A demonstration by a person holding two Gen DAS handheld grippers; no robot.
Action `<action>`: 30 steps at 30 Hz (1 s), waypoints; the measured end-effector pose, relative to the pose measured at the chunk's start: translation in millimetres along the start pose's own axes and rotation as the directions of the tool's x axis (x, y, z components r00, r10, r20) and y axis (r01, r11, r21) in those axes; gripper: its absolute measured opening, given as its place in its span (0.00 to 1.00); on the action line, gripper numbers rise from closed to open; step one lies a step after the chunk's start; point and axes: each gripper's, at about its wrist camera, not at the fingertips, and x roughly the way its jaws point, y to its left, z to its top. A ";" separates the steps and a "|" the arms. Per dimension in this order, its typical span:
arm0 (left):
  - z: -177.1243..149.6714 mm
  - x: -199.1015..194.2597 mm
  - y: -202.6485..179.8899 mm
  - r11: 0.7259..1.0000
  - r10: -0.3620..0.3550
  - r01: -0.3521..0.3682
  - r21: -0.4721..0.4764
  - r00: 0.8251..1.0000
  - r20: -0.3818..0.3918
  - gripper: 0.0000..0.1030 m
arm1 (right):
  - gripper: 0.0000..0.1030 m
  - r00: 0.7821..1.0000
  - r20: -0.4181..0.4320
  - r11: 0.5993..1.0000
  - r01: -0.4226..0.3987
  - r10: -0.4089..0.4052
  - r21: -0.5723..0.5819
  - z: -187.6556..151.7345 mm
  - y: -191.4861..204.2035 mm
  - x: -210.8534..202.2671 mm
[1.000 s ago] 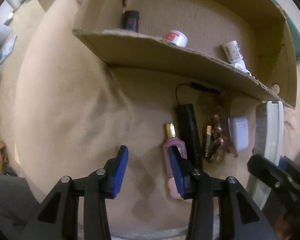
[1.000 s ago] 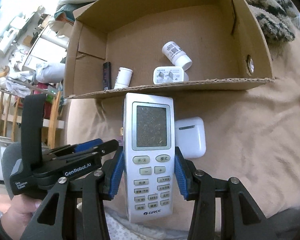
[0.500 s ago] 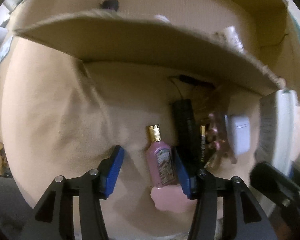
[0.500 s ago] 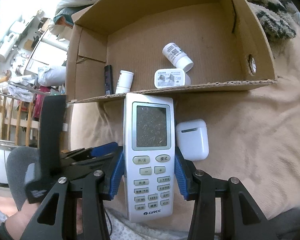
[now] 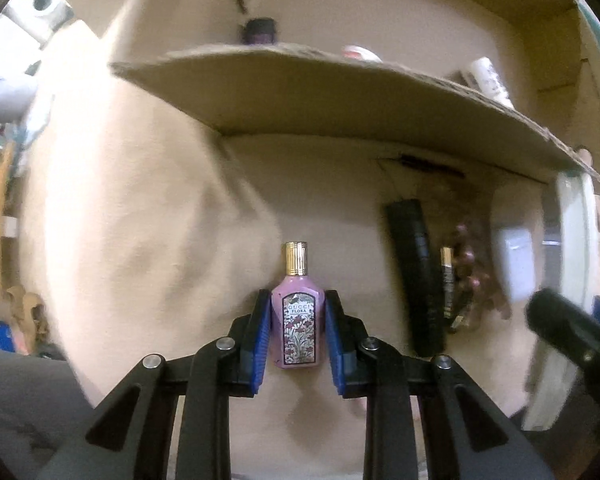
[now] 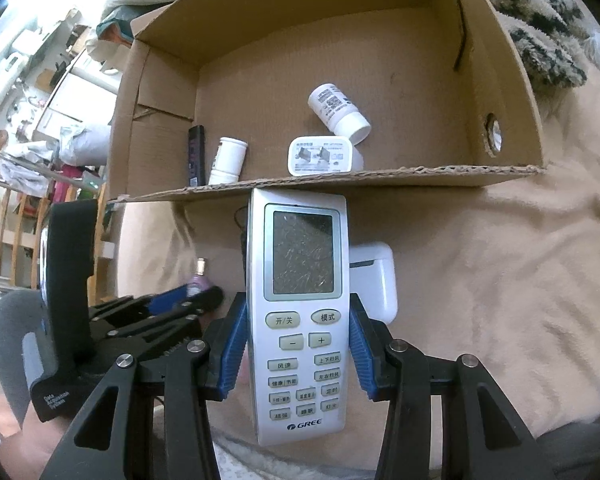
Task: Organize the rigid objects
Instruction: 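Grasp the pink perfume bottle with the left tool, then carry the perfume bottle into the box with the left tool while the right tool carries the remote in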
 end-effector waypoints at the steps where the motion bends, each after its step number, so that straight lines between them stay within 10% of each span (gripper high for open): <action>1: -1.1 -1.8 0.9 1.000 0.020 -0.020 -0.001 1.000 0.010 0.22 | 0.48 1.000 0.004 1.000 0.002 -0.002 0.000 -1.8 1.2 -1.5; 17: -27.3 -51.6 45.5 0.997 0.058 -0.052 -0.053 0.991 0.120 0.22 | 0.48 0.996 0.064 0.998 -0.066 0.066 -0.004 -16.7 7.4 -22.8; 30: -2.7 -135.7 67.2 0.997 0.065 -0.049 -0.055 0.943 0.327 0.22 | 0.48 0.938 0.294 0.980 -0.153 0.186 -0.131 1.0 29.8 -72.6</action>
